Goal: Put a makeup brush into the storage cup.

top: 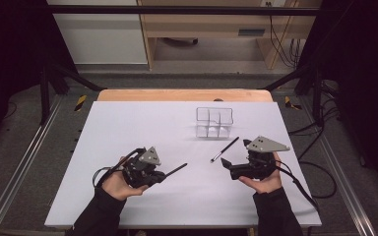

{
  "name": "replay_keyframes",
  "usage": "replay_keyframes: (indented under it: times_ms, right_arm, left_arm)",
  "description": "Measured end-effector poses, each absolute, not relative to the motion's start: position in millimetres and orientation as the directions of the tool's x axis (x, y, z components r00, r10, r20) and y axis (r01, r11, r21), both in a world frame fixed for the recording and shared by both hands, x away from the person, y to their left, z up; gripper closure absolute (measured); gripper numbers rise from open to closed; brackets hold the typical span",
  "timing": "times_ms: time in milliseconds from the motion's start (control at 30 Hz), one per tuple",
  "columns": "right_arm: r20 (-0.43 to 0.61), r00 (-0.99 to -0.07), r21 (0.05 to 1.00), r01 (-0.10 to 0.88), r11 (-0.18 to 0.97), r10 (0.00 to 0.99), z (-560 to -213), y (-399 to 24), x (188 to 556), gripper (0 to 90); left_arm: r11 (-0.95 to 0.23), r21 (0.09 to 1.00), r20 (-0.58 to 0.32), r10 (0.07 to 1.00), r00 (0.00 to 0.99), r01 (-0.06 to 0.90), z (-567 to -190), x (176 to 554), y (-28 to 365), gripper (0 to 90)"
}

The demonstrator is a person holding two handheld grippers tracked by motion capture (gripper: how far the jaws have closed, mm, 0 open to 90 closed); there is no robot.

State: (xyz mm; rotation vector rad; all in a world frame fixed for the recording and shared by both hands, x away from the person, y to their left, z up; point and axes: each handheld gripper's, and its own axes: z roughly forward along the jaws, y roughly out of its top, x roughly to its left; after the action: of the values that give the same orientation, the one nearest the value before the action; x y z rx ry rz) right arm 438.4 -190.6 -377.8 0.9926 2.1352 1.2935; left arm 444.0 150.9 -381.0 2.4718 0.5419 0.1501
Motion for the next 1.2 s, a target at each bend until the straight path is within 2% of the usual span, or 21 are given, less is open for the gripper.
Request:
replay_keyframes:
  times_ms: [667,1200]
  right_arm:
    - [-0.138,-0.707,0.828,0.302,0.472,0.694,-365.8,-164.0,432.3,2.8]
    - [-0.24,-0.775,0.736,0.247,0.63,0.584,-362.0,-145.9,423.7,3.4]
  left_arm:
    - [-0.763,0.567,-0.028,0.359,0.933,0.31,-372.9,456.4,137.9,83.3]
    - [-0.79,0.562,-0.027,0.279,0.96,0.245,-365.7,457.5,126.0,83.3]
